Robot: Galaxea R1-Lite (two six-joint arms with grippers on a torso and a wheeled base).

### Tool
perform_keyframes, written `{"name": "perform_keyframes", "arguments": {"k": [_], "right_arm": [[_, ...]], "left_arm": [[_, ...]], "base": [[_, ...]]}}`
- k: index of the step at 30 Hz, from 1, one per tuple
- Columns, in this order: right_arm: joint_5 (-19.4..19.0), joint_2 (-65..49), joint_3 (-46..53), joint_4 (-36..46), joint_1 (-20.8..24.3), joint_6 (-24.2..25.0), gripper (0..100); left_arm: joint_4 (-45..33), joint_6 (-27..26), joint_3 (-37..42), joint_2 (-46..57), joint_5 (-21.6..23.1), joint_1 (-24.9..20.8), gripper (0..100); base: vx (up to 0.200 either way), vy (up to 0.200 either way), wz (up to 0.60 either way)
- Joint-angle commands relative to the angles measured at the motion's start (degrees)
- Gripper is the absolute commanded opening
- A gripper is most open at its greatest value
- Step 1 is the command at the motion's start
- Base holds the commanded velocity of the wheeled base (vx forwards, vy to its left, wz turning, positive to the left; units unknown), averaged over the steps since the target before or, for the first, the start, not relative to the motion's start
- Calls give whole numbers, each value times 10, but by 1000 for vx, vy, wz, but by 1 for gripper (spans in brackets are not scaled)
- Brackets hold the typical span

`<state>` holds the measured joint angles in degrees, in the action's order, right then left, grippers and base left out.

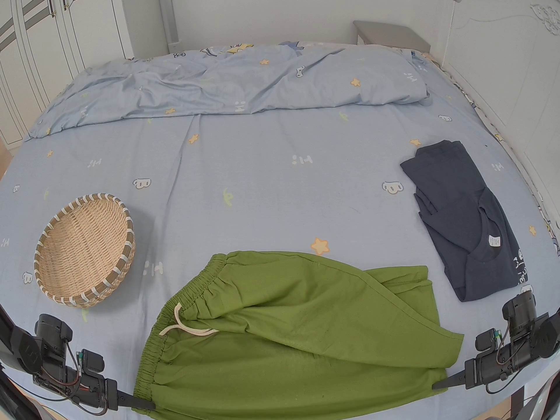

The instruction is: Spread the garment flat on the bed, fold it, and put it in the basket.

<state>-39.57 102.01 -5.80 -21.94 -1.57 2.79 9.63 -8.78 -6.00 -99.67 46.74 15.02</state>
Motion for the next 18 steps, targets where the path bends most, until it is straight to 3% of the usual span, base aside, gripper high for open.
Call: {"name": "perform_keyframes", "arguments": {"k": [1,9,12,17,18], "right_arm": [[-2,8,1,0,1,-1,100],[-3,2,2,-3,-8,-2,100],[-4,-21,5,-3,-18,-3,100],[-6,-69,5,0,-29,-2,100],[-5,-103,4,2,-43,-2,100]], "left_arm": [[-1,-1,0,-2,1,0,100],[-5,2,-7,5,0,3,100],[-15,10,-10,60,0,13,100],[-65,43,-38,141,0,17,100],[-134,83,-86,207,0,17,100]], "base": [[0,0,0],[0,0,0],[0,0,0],[0,0,0],[0,0,0]]}}
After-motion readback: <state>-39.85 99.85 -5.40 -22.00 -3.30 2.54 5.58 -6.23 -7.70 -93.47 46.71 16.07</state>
